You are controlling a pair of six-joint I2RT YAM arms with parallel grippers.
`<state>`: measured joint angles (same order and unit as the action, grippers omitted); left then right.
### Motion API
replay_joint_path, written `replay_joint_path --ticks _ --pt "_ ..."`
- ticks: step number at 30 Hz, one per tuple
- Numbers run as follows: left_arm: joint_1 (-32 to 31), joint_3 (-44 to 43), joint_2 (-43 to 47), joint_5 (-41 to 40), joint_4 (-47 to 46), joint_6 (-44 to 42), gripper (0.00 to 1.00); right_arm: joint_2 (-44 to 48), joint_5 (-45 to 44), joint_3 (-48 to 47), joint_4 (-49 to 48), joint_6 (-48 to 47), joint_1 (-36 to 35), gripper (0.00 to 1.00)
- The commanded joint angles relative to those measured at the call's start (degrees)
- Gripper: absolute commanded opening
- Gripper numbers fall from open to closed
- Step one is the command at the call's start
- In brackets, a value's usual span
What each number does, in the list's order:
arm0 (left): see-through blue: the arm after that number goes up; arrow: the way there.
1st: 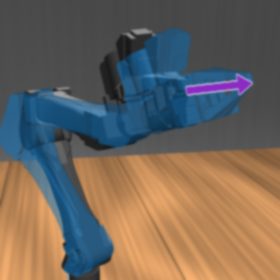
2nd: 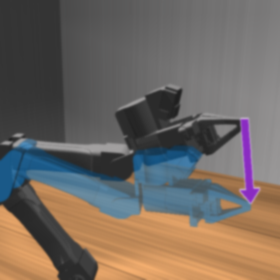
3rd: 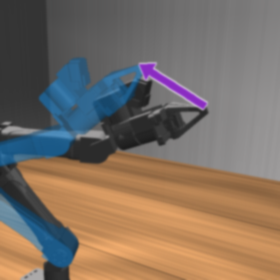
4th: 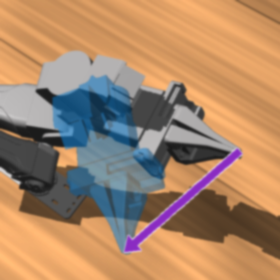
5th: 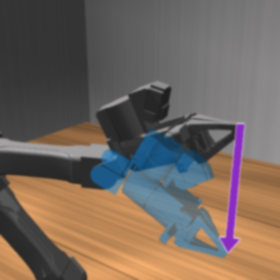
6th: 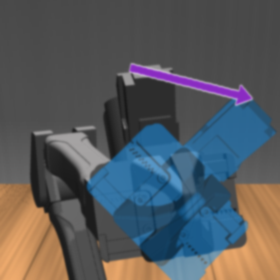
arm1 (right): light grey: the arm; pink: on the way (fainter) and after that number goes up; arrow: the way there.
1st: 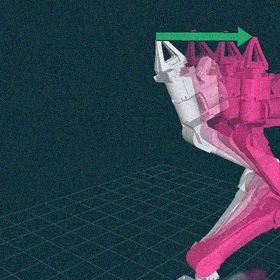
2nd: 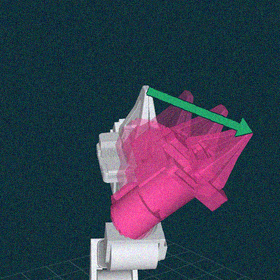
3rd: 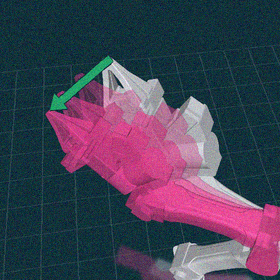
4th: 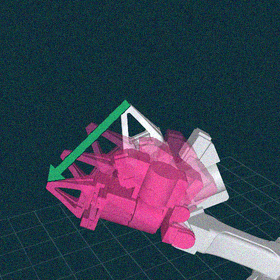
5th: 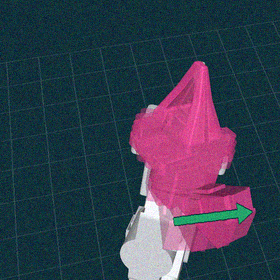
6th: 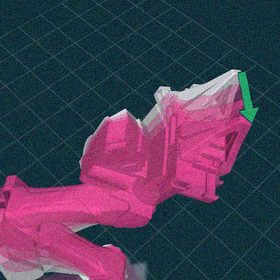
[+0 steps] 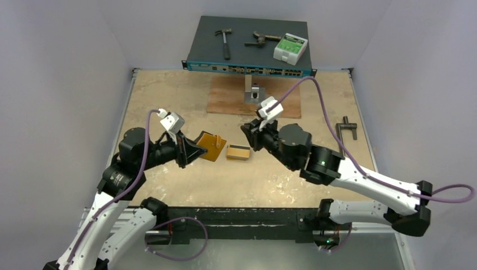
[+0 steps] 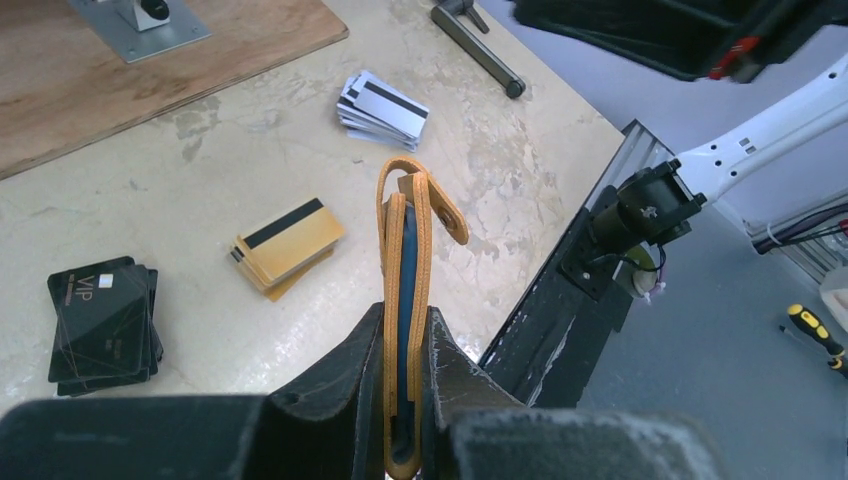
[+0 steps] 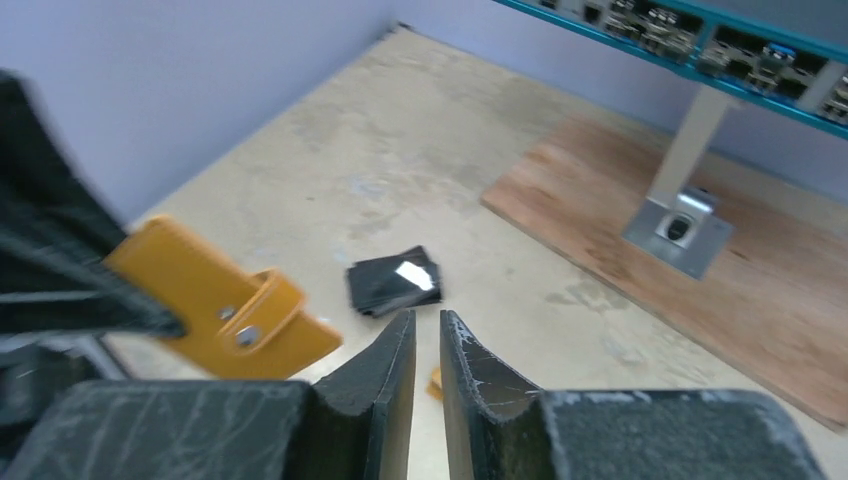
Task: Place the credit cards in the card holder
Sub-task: Open the card holder.
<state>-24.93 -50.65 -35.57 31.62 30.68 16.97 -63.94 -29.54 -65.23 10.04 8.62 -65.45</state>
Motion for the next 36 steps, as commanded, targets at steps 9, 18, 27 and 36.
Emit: replay_joint_path --ticks 9,18,27,36 --pt "-0.6 0.9 -1.6 1.1 -4.6 -2.7 0.0 -8.9 10.8 -12.7 7.2 -2.2 -6.7 0.78" --pt "-0.6 0.5 -0.8 2.8 -3.6 -3.0 0.0 -14.0 0.4 -15.6 11.4 -3.7 -8.6 0.73" --pt "-1.3 1.0 -0.2 6.3 -3.4 -3.0 0.0 -14.7 -2.3 -16.8 13.2 -6.1 -8.5 0.56" --pt "-1.9 0.6 -0.2 10.8 -1.9 -4.3 0.0 -12.3 6.1 -17.5 15.5 -8.3 -4.9 0.18"
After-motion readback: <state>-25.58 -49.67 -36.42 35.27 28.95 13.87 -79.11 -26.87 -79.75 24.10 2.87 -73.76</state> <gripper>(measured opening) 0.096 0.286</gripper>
